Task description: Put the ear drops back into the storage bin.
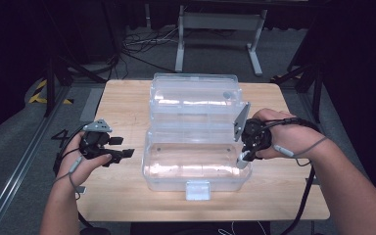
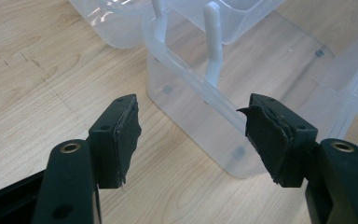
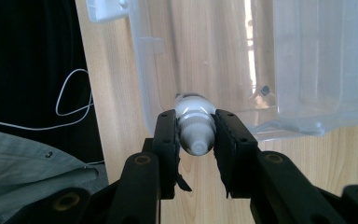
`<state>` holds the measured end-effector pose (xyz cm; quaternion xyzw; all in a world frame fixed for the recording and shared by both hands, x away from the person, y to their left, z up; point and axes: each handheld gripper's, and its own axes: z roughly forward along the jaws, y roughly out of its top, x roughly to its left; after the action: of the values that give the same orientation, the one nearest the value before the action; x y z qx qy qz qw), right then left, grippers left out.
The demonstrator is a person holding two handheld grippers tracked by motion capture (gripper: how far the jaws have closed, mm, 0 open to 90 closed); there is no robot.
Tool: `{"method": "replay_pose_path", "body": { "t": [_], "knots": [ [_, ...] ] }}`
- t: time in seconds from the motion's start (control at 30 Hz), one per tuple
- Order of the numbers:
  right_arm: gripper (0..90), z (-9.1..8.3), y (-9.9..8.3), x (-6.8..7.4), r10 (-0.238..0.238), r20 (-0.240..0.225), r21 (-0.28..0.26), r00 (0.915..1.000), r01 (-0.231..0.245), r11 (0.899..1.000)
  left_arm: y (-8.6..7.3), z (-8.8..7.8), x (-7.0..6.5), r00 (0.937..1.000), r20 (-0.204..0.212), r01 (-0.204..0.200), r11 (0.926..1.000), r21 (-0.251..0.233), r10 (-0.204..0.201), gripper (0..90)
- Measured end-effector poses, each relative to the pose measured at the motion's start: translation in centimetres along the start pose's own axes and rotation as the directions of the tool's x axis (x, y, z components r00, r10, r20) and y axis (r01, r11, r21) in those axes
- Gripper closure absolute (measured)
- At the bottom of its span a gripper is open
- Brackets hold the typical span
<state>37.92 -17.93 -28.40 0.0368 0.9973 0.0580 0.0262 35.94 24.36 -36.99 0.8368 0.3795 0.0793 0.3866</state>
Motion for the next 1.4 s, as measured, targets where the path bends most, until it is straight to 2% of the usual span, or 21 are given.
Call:
{"method": "replay_pose_path", "body": {
  "t": [0.4,0.83,1.4],
  "knots": [
    [71.2,2.2,0.9,0.0,-0.032,-0.026,0.011,0.9991,0.033,0.999,-0.1,-0.1,0.2,1.0000,-0.007,0.004,1.0000,-0.004,-0.004,35.4],
    [71.3,5.3,1.3,-0.3,-0.041,-0.070,0.097,0.9967,0.048,0.994,-0.1,-0.1,0.3,1.0000,-0.006,0.005,1.0000,-0.005,-0.005,35.4],
    [71.2,9.3,1.1,-0.6,-0.036,-0.111,0.163,0.9931,0.054,0.985,-0.1,0.1,0.2,1.0000,-0.004,0.004,1.0000,0.000,-0.004,35.4]
  ]
}}
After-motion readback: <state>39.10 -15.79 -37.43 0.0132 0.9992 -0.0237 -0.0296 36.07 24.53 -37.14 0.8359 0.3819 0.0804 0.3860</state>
